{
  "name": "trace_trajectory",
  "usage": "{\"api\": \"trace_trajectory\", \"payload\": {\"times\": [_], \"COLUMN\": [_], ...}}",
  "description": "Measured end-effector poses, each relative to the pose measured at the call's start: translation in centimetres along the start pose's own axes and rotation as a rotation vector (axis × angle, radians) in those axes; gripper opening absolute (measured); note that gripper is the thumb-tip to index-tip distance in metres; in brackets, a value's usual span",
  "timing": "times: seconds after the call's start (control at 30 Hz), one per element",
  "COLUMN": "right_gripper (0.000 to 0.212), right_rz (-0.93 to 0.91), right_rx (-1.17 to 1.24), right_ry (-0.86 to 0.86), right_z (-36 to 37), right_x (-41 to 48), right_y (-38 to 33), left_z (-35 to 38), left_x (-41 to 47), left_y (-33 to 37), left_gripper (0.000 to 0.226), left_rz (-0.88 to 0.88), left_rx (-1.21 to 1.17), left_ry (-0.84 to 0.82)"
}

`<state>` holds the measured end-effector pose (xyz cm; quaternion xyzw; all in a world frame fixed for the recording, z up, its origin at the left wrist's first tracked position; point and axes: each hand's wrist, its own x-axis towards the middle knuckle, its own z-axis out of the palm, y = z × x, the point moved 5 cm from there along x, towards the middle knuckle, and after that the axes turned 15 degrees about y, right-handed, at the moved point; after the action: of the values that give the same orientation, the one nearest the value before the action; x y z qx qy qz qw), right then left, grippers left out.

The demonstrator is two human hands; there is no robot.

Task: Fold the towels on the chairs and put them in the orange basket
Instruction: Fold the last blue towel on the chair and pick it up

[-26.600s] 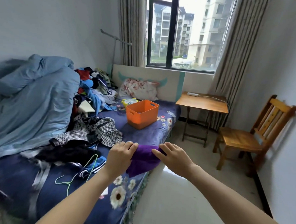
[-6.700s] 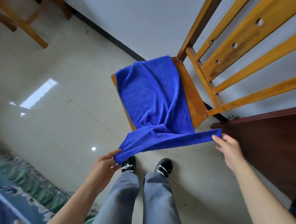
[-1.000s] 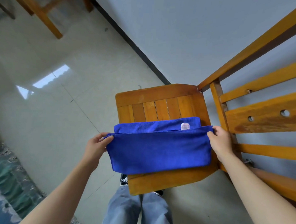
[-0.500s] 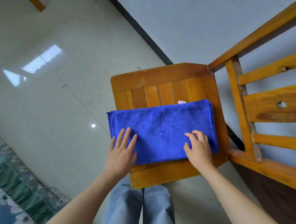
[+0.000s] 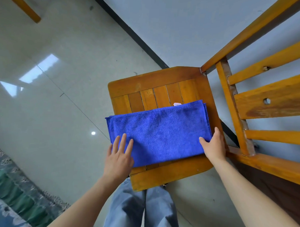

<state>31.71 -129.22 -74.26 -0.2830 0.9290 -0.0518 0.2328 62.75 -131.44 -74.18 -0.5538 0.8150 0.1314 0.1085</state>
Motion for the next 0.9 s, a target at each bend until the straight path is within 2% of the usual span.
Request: {"api": "trace_trajectory", "payload": {"times": [0.1,0.17,0.33,0.43,0.5,0.63,0.7,0.8,0.9], "right_gripper": [0.078,0.072,0.020,0.019,0.021,0.019,0.016,0.019,0.037], "right_rz": [0.052,0.096,0.109,0.121,0.137,0.178,0.157,0.010,-0.223], "right_rx": [-0.007,-0.028,-0.018,0.055,0.137,0.289,0.317,0.227,0.027], "right_ry": [-0.012,-0.049,-0.130,-0.128,-0.123,-0.171,-0.107,0.060,0.102], "right_z": [-0.1,-0.1,0.4,0.1,-1.5,-3.8,-5.6,-8.7,-9.6], "right_x": [0.2,0.5,1.3,1.7,0.7,-0.1,0.2,0.5,-0.5], "right_y": [-0.1,0.1,0.9,1.3,0.5,-0.3,-0.7,-1.7,-2.8], "left_z": [0.5,0.8,0.4,-0.8,-1.1,-1.7,-1.8,-1.7,-1.4], "left_x": [-0.8,-1.2,-0.8,-0.4,-0.5,-0.3,-0.1,0.4,0.2], "left_y": [0.5,0.8,0.8,1.3,1.5,2.6,3.5,5.2,6.6], "left_gripper": [0.054,0.053,0.060,0.053,0.052,0.053,0.054,0.057,0.056], "left_rz": [0.036,0.070,0.039,0.009,0.000,0.003,0.043,0.092,0.097], "left_rx": [-0.006,-0.009,-0.012,-0.122,-0.100,-0.120,-0.112,-0.140,-0.187], "left_ry": [-0.042,-0.079,-0.094,-0.123,-0.196,-0.237,-0.267,-0.273,-0.329]}}
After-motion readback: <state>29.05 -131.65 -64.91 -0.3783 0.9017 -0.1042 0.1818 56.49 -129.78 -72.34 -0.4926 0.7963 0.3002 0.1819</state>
